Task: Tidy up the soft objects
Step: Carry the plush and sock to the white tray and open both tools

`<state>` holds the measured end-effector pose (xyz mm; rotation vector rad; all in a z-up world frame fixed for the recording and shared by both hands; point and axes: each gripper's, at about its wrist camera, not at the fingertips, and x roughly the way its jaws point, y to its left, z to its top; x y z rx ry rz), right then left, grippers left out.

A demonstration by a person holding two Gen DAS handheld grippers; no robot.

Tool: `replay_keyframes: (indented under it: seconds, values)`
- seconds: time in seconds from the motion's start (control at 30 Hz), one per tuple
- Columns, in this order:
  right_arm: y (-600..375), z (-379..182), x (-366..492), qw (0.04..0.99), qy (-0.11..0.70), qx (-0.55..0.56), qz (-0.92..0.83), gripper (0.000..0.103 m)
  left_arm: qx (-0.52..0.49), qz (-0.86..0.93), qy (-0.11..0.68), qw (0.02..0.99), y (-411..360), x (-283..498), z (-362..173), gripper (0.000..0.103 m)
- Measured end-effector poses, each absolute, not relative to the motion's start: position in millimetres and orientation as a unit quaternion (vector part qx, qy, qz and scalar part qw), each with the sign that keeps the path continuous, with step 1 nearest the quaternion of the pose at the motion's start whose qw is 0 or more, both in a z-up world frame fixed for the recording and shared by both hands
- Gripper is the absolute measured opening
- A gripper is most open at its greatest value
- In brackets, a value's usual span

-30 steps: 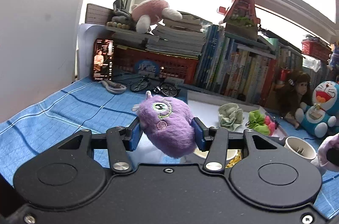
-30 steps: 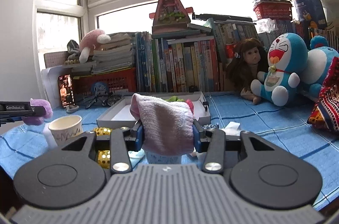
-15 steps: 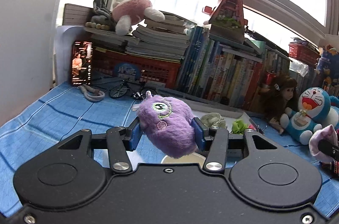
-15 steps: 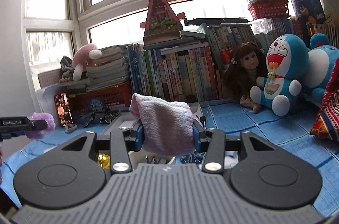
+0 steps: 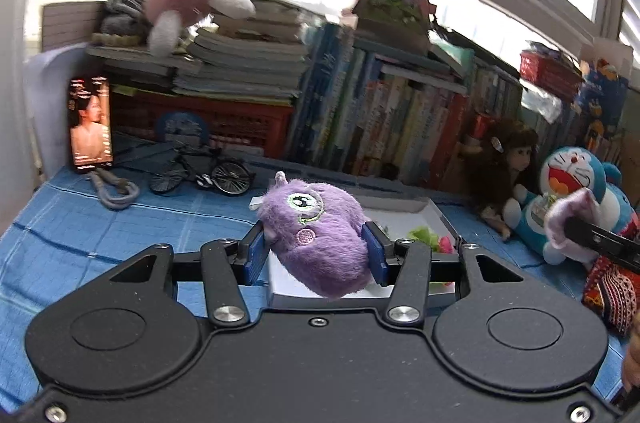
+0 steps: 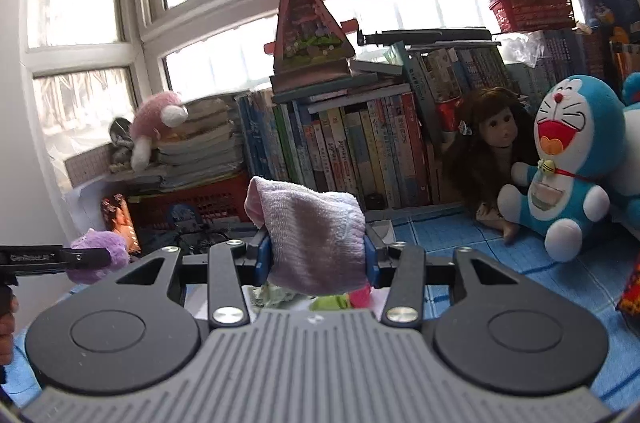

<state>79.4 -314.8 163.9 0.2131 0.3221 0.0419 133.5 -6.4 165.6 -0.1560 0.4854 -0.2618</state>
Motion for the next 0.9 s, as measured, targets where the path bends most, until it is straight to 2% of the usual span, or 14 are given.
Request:
replay_keyframes:
  seconds: [0.43, 0.63, 0.9]
  values:
    - [-320, 125, 182, 0.947, 0.314, 0.069, -0.009, 0.049, -0.073, -0.141, 0.39, 0.907, -47, 234, 128, 0.047]
    - [-320, 104, 213, 0.929, 0.364, 0.067, -0.017, 0.049, -0.065, -0.128, 0.423, 0.895, -56, 269, 108, 0.047]
    - [-314, 87, 236, 0.919, 0.39, 0.061, -0.01, 0.049, -0.057, -0.113, 0.452, 0.883, -67, 296, 86, 0.047]
